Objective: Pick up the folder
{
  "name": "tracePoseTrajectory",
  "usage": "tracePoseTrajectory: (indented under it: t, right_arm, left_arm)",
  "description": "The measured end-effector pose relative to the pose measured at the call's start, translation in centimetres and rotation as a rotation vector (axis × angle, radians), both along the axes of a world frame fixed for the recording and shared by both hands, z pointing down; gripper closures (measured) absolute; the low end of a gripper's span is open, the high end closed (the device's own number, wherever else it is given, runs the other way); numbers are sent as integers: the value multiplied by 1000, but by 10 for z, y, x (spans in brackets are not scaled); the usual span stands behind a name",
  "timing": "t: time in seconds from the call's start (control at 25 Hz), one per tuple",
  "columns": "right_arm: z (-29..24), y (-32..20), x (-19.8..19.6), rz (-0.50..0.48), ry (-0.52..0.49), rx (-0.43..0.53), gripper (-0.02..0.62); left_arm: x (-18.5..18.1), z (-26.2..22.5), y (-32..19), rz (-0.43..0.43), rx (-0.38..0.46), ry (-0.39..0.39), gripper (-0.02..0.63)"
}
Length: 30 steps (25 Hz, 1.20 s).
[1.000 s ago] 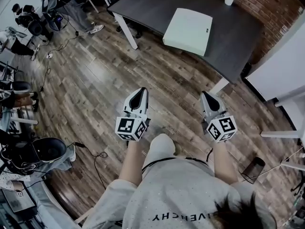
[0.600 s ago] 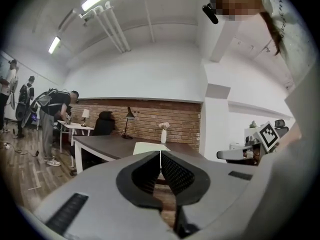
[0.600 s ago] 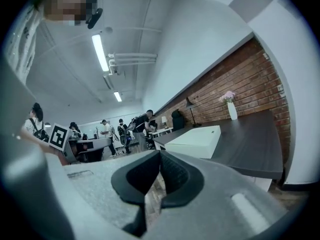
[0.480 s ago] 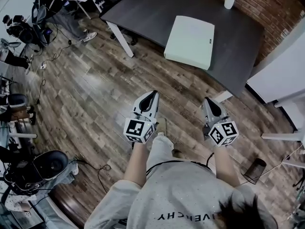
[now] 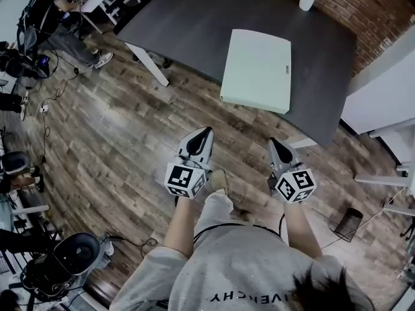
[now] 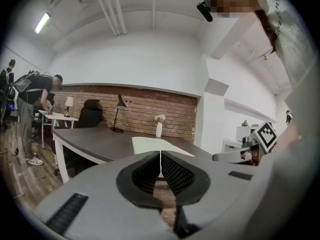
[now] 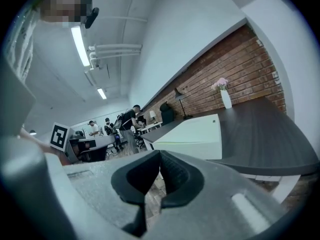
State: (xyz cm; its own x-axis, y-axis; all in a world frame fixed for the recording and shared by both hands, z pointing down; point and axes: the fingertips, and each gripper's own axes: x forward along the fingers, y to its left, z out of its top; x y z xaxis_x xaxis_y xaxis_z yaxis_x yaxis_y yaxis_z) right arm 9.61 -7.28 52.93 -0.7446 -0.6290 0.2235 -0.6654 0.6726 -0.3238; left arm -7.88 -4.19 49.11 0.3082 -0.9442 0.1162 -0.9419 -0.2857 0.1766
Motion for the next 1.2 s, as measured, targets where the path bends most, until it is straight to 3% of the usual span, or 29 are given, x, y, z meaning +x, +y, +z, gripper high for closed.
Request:
tracePoseTrajectory:
  t: [0.48,0.64,0.92,1.2]
  right_arm:
    - [27,-34,-45,77,10,-59,592]
    - [36,-45,-56,141,-27,-91,563]
    - [50,-73,-62,256,-148,-186,494]
    - [67,-91,-69,346,-341,-324,413]
  left_arm:
    - [-34,23,-59,86,-15,36,603]
    - [-44,32,-76,125,-21,37,603]
    - [-39,42,-106,183,-5,21,603]
    - [-39,54,-122,175,-4,23,603]
